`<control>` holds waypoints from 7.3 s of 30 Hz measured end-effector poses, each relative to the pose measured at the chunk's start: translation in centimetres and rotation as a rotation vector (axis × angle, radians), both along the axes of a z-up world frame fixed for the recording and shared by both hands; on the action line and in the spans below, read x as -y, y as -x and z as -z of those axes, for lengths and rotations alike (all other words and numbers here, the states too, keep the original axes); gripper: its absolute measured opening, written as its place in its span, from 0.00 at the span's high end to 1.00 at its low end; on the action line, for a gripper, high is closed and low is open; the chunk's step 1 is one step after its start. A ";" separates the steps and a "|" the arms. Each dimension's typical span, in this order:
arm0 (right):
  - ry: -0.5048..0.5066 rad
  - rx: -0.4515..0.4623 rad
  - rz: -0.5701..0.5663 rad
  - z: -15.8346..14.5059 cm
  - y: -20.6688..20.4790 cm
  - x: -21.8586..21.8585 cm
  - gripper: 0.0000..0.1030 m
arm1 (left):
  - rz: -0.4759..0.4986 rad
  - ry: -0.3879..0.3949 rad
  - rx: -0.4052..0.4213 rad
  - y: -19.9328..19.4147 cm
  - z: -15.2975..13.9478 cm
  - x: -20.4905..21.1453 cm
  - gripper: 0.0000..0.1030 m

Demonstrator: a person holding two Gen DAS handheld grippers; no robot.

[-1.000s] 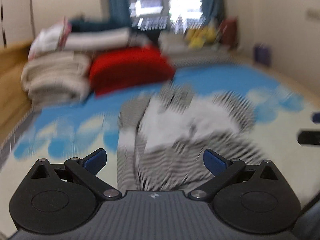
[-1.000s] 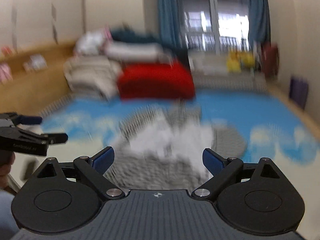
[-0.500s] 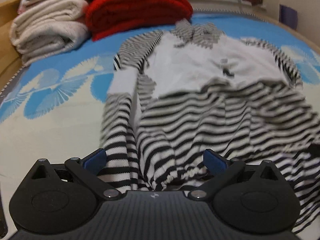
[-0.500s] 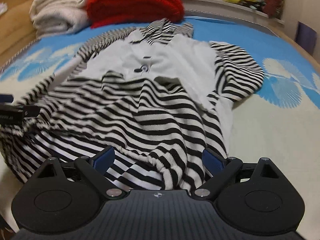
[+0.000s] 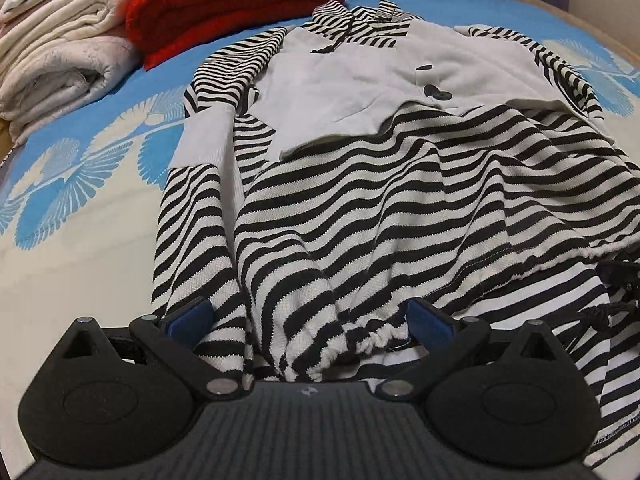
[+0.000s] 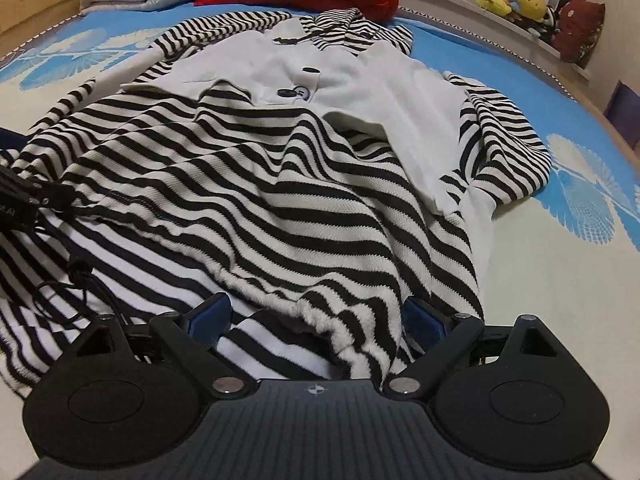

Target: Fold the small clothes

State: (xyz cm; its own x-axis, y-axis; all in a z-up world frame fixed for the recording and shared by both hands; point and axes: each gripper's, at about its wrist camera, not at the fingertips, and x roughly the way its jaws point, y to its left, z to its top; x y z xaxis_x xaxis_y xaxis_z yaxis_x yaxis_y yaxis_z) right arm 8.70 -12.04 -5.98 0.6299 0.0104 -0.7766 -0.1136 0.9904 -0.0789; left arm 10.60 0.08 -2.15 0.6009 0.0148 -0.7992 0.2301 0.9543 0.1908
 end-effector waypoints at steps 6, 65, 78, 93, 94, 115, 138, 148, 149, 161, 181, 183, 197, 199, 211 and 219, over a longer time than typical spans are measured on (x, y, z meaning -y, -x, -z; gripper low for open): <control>-0.011 0.011 -0.017 -0.4 0.3 0.5 0.72 | 0.014 0.003 0.001 0.2 0.0 -0.2 0.04; -0.413 0.146 0.517 -4.5 -24.1 23.5 0.35 | -0.346 0.144 0.224 -23.3 -7.6 -7.8 0.00; 0.034 0.108 0.523 -3.5 -25.6 29.3 0.98 | -0.425 0.128 0.251 -27.0 -3.7 -8.8 0.00; 0.048 0.104 0.627 -5.1 -11.5 31.7 0.39 | -0.554 0.243 0.279 -29.2 -7.6 -13.6 0.00; 0.017 0.124 0.565 -4.9 -12.6 29.1 0.38 | -0.542 0.239 0.277 -29.6 -7.5 -13.6 0.00; -0.059 0.120 0.391 1.6 -18.9 20.3 0.23 | -0.414 0.225 0.127 -35.7 -5.8 -11.5 0.97; -0.032 0.032 0.449 0.1 -16.4 20.5 0.23 | -0.476 0.036 0.177 -29.5 -3.1 -25.8 0.00; -0.002 0.046 0.422 0.0 -16.6 20.4 0.24 | -1.187 0.037 0.162 -26.9 -3.2 -39.0 0.55; -0.004 0.045 0.426 -0.1 -16.5 20.4 0.24 | -1.235 0.055 0.140 -25.6 -3.2 -40.9 0.49; -0.127 0.135 0.316 -8.6 -7.7 16.7 0.24 | -0.568 0.291 -0.080 -11.8 -5.5 -26.7 0.10; -0.496 -0.101 0.348 -6.3 7.8 15.3 0.30 | -0.300 0.282 -0.252 -0.8 -1.0 -15.0 0.52; -0.454 -0.102 0.269 -6.4 7.3 13.8 0.48 | -0.297 0.264 -0.248 -0.5 -0.8 -14.7 0.59; -0.119 -0.162 0.149 -5.8 10.5 15.2 1.00 | -0.340 0.231 -0.230 4.0 -0.8 -17.7 0.93; -0.176 -0.145 0.231 -5.2 11.4 17.8 1.00 | -0.356 0.281 -0.215 4.4 -1.0 -18.7 0.83; -0.331 -0.101 0.037 -6.4 9.2 10.7 0.50 | -0.294 0.280 -0.240 4.5 -0.8 -15.5 0.16; -0.078 -0.176 -0.125 -4.1 9.3 6.8 1.00 | -0.240 0.241 -0.222 5.3 -1.2 -14.9 0.91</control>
State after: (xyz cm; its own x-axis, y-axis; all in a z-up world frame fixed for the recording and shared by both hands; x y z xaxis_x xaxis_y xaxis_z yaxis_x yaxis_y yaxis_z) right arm -0.55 -18.87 -1.89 0.4749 0.1439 -0.8682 -0.2406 0.9702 0.0292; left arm 5.27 15.03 -0.97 0.4155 -0.0696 -0.9069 0.0057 0.9972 -0.0739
